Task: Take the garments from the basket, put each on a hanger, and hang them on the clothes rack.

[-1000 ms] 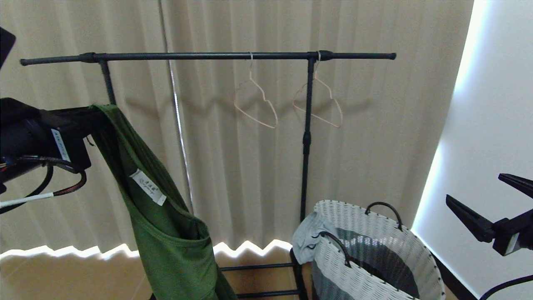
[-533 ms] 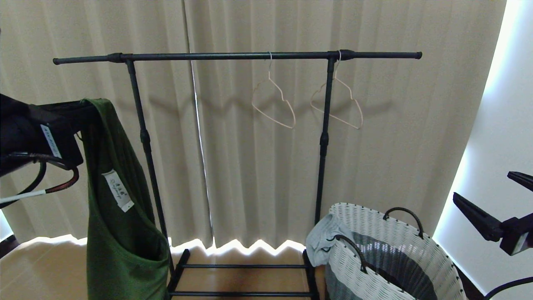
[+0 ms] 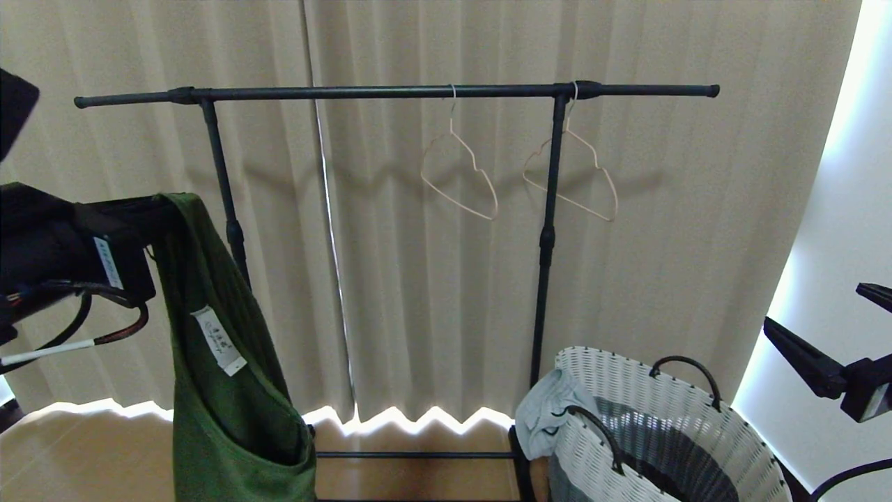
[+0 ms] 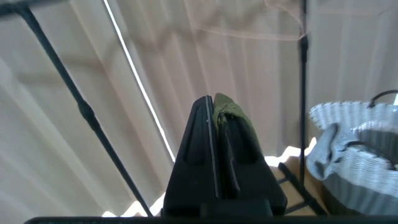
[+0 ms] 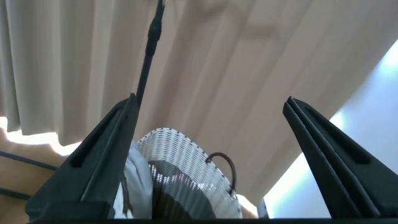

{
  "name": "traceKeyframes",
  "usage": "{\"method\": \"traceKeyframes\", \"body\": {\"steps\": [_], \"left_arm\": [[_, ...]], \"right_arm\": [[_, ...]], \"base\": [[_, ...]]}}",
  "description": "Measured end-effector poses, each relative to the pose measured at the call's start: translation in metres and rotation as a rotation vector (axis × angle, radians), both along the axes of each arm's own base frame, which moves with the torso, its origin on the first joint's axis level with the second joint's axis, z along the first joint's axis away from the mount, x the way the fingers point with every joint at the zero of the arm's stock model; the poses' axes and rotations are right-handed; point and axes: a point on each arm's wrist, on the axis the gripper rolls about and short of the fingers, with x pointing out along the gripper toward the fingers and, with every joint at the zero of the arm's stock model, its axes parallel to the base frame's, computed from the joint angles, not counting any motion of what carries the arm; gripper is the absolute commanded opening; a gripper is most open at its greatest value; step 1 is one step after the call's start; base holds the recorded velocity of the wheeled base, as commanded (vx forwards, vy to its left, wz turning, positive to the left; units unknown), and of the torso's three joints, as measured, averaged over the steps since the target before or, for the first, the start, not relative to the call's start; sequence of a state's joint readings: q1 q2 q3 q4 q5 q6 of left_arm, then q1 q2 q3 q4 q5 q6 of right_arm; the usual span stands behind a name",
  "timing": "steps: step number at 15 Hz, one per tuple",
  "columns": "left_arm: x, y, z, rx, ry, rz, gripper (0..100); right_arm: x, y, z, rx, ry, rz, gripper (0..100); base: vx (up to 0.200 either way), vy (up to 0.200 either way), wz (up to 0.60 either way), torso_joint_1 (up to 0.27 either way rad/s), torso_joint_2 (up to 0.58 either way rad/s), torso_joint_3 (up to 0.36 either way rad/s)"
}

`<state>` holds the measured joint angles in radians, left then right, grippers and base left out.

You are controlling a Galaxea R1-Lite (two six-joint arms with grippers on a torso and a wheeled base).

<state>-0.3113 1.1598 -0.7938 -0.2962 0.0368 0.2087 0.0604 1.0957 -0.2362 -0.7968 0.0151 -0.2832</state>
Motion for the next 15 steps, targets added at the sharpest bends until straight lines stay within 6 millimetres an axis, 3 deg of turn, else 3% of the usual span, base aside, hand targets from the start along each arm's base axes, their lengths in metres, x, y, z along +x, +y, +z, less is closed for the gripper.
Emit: {"method": "traceKeyframes", "body": {"steps": [9, 15], "left_arm": [[-0.007, 0.002, -0.017, 0.014, 0.040, -0.004, 0], [-0.010, 0.004, -0.029, 0.010, 0.052, -0.075, 0]], "right_arm": [[-0.005, -0.001, 0.000, -0.003, -0.006, -0.003, 100], [-0.006, -0.001, -0.006, -0.022, 0.029, -0.016, 100]], "base": [[0.200, 0.000, 0.00, 0.002, 0.00, 0.001], [0.000, 0.000, 0.00, 0.000, 0.00, 0.000]]}}
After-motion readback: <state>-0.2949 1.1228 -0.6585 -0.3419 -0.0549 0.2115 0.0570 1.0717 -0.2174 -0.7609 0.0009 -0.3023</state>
